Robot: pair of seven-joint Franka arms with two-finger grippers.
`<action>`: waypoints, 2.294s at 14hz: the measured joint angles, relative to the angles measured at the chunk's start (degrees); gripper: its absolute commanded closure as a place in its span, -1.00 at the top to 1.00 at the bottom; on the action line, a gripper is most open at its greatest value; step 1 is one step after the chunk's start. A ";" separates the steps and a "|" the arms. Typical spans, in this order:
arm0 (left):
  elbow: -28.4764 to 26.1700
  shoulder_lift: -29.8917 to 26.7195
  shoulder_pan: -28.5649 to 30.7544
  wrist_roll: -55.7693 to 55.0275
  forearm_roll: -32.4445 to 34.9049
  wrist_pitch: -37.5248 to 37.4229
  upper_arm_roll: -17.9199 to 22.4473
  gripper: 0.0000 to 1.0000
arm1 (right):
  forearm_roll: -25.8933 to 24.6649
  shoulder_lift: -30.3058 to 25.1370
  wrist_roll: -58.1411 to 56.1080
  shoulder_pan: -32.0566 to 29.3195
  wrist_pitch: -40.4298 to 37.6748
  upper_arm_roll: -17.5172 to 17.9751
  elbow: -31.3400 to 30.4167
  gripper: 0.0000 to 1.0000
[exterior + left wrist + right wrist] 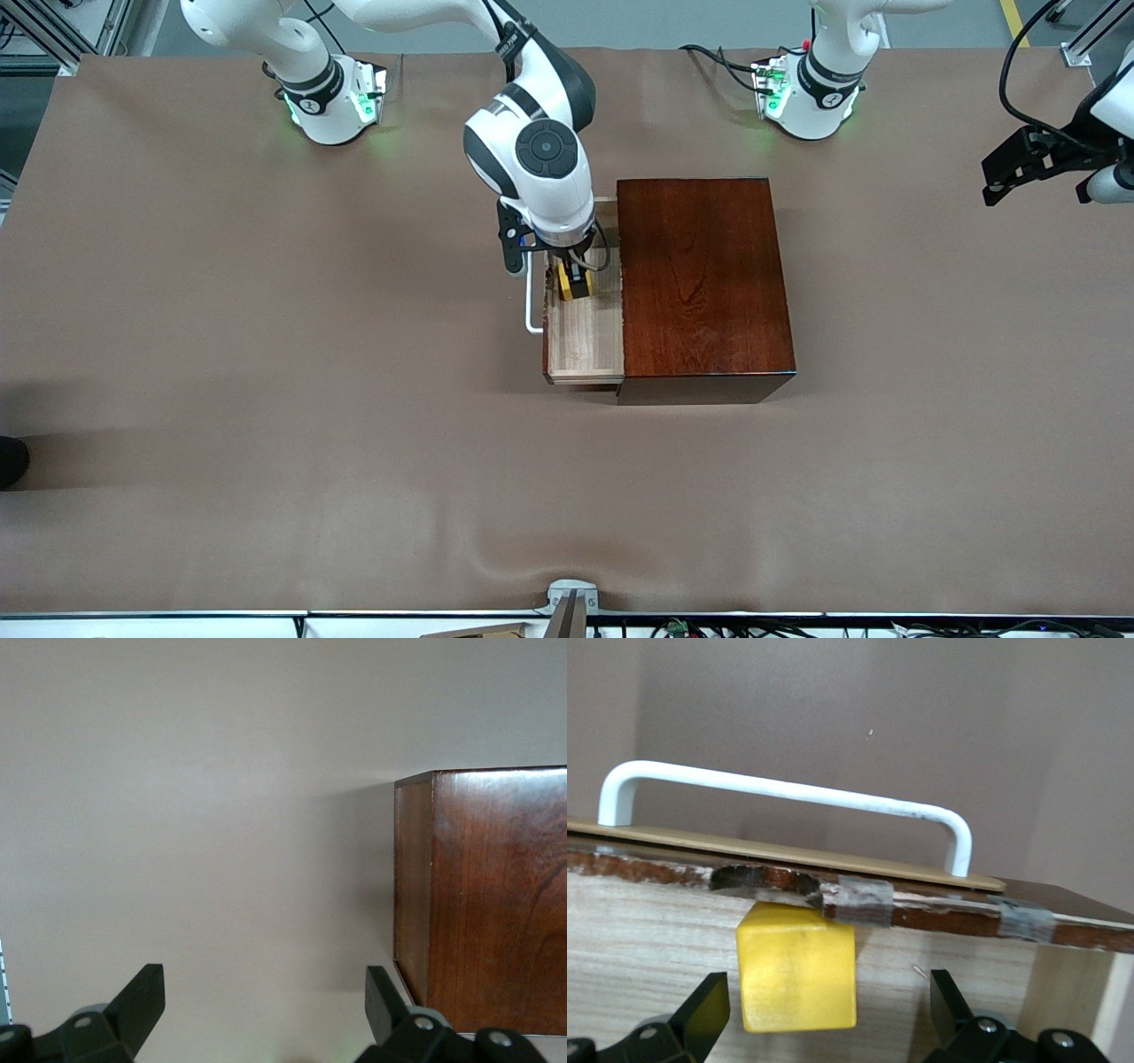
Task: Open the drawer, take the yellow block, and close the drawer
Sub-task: 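Grasp the yellow block with the right gripper and lift it out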
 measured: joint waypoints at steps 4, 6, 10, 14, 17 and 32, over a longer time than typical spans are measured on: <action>-0.02 0.00 0.00 0.00 0.00 0.05 -0.33 1.00 | 0.00 1.25 0.00 0.17 0.31 0.02 0.00 0.24; -0.02 0.00 0.00 0.01 0.00 0.05 -0.37 1.00 | 0.00 1.38 0.00 0.33 0.33 0.02 0.02 -1.00; -0.02 0.00 0.00 0.01 0.00 0.06 -0.37 1.00 | 0.00 1.36 0.09 0.39 0.31 -0.06 1.43 -1.00; -0.01 0.00 0.00 0.01 -0.06 0.06 -0.38 1.00 | 0.00 1.19 0.09 0.36 -4.58 -0.63 6.71 -1.00; -0.01 0.00 0.00 0.01 -0.09 0.06 -0.39 1.00 | -0.05 0.67 0.03 -0.43 -9.41 -1.23 10.33 -1.00; -0.02 0.00 -0.06 0.02 -0.14 0.06 -1.79 1.00 | -0.09 -1.76 -44.16 -21.28 -22.77 -1.82 9.15 -1.00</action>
